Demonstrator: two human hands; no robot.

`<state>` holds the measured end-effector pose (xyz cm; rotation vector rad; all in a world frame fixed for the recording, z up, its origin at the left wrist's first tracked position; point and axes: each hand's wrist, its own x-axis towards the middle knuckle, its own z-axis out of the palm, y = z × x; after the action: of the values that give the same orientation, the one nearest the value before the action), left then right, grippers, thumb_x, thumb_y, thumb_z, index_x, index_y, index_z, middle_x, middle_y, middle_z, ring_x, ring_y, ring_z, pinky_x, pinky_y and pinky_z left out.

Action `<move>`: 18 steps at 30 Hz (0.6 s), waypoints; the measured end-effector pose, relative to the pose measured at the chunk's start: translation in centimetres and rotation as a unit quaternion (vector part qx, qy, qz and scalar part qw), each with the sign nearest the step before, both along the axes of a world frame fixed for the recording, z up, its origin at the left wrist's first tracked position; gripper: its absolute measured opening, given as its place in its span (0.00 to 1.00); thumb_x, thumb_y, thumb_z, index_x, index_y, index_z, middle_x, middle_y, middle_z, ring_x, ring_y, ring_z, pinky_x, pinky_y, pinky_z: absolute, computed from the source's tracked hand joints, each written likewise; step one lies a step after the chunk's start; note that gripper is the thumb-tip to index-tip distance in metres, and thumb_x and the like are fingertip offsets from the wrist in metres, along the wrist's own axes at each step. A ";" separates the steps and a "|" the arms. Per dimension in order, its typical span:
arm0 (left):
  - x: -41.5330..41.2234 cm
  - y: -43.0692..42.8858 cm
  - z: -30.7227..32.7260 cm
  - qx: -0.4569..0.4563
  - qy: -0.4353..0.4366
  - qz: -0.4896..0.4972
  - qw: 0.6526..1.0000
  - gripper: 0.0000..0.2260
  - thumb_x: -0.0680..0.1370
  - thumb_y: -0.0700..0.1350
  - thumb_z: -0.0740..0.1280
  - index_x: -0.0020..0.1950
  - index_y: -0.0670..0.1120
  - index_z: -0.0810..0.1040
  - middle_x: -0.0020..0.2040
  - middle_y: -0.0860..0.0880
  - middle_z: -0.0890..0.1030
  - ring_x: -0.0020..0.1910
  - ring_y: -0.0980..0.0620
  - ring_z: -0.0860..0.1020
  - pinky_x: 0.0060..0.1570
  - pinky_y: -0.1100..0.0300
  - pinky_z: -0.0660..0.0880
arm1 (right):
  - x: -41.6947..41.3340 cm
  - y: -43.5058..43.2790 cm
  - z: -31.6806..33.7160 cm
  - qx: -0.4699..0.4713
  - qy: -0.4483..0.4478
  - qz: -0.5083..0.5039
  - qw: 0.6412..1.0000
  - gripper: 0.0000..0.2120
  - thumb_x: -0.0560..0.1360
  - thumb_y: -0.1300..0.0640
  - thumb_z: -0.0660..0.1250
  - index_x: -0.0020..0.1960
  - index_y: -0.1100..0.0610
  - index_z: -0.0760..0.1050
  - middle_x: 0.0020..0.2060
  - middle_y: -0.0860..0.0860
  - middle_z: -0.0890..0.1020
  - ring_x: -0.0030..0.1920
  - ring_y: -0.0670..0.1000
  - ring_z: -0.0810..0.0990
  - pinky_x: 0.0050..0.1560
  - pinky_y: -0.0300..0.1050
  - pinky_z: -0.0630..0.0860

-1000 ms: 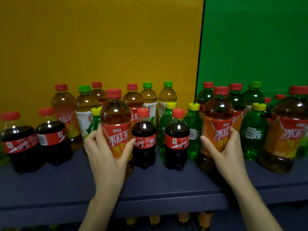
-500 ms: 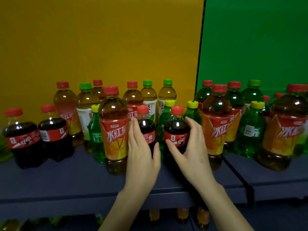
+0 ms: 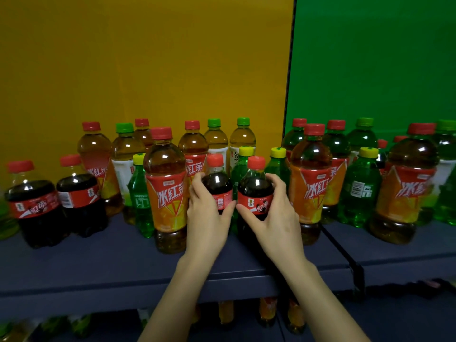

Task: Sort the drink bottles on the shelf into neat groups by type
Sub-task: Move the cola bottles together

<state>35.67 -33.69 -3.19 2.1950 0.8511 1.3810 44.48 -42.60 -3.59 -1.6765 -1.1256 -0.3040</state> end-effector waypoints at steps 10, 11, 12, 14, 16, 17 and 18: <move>-3.2 -1.3 1.2 0.008 -0.077 -0.092 0.993 0.35 0.61 0.55 0.78 0.62 0.55 0.65 0.54 0.60 0.74 0.54 0.58 0.76 0.52 0.60 0.76 | -0.8 -3.8 1.0 0.087 0.097 0.050 0.990 0.33 0.64 0.45 0.76 0.64 0.42 0.63 0.58 0.37 0.75 0.58 0.40 0.75 0.58 0.44 0.75; -3.3 -1.6 1.6 -0.003 -0.087 -0.108 0.990 0.35 0.60 0.55 0.78 0.61 0.56 0.65 0.53 0.63 0.74 0.53 0.62 0.76 0.51 0.63 0.75 | -0.9 -4.4 1.3 0.095 0.103 0.053 0.989 0.33 0.64 0.47 0.76 0.63 0.41 0.64 0.57 0.36 0.75 0.58 0.39 0.75 0.57 0.41 0.74; -3.4 -1.9 2.0 -0.011 -0.094 -0.125 0.988 0.35 0.59 0.55 0.78 0.61 0.57 0.65 0.52 0.65 0.73 0.52 0.65 0.75 0.50 0.67 0.74 | -0.9 -5.0 1.5 0.104 0.110 0.056 0.987 0.32 0.64 0.48 0.77 0.63 0.41 0.65 0.55 0.34 0.75 0.56 0.37 0.75 0.56 0.37 0.74; -3.3 -2.6 2.6 -0.022 -0.103 -0.162 0.981 0.35 0.57 0.56 0.77 0.59 0.59 0.66 0.52 0.67 0.73 0.51 0.70 0.74 0.47 0.75 0.73 | -0.7 -6.3 1.9 0.120 0.124 0.057 0.983 0.32 0.64 0.52 0.77 0.62 0.42 0.65 0.52 0.31 0.75 0.54 0.34 0.75 0.52 0.30 0.73; -2.8 -3.4 2.9 -0.030 -0.107 -0.197 0.974 0.33 0.56 0.56 0.77 0.57 0.61 0.67 0.52 0.67 0.73 0.51 0.71 0.74 0.46 0.77 0.72 | -0.3 -7.7 2.1 0.132 0.131 0.048 0.981 0.32 0.64 0.53 0.77 0.63 0.43 0.66 0.53 0.33 0.75 0.53 0.33 0.76 0.51 0.30 0.74; -2.4 -3.8 2.9 -0.035 -0.109 -0.213 0.970 0.33 0.56 0.56 0.78 0.56 0.63 0.67 0.53 0.67 0.73 0.52 0.71 0.74 0.46 0.76 0.72 | -0.1 -8.5 2.1 0.137 0.132 0.039 0.981 0.32 0.64 0.53 0.77 0.63 0.43 0.66 0.54 0.35 0.75 0.53 0.33 0.76 0.50 0.29 0.74; -1.9 -4.2 2.9 -0.038 -0.112 -0.228 0.966 0.33 0.55 0.57 0.79 0.56 0.63 0.68 0.54 0.66 0.74 0.53 0.69 0.74 0.48 0.75 0.73 | 0.2 -9.2 2.2 0.143 0.131 0.028 0.981 0.32 0.64 0.53 0.77 0.63 0.44 0.66 0.54 0.36 0.75 0.52 0.32 0.76 0.49 0.28 0.73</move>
<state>33.80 -37.84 -0.31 1.9634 0.2840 1.3030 44.65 -51.80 -1.41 -1.3822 -0.8856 -0.1909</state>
